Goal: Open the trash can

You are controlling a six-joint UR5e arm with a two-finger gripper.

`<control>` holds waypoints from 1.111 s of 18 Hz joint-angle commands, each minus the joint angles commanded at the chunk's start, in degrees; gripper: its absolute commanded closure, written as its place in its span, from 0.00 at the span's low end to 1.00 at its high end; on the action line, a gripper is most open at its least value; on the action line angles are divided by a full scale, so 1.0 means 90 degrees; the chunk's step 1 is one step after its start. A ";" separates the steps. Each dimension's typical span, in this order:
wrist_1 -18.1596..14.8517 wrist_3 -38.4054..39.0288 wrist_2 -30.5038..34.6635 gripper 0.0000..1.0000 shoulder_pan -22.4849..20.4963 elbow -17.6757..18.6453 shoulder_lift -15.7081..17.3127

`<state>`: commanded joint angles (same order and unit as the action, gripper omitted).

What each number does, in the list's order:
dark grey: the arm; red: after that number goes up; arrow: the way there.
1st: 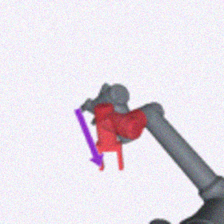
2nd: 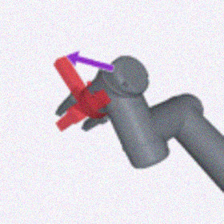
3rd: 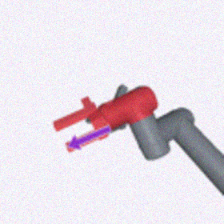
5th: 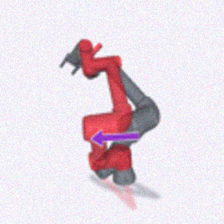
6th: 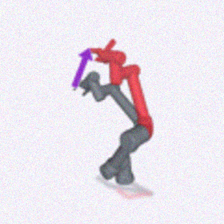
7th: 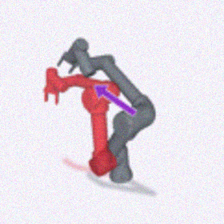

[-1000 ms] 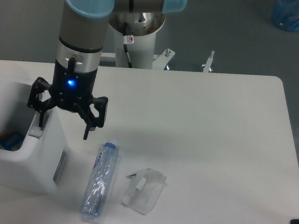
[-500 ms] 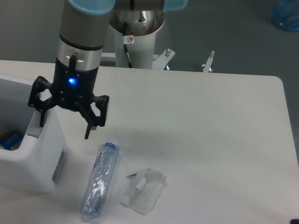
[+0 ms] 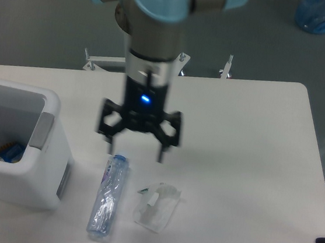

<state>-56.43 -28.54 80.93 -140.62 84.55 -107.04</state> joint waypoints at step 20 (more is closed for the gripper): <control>0.0010 -0.3313 0.1368 0.00 -0.0284 0.0459 -0.0763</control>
<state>-56.34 -58.36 93.24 -143.17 88.68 -113.91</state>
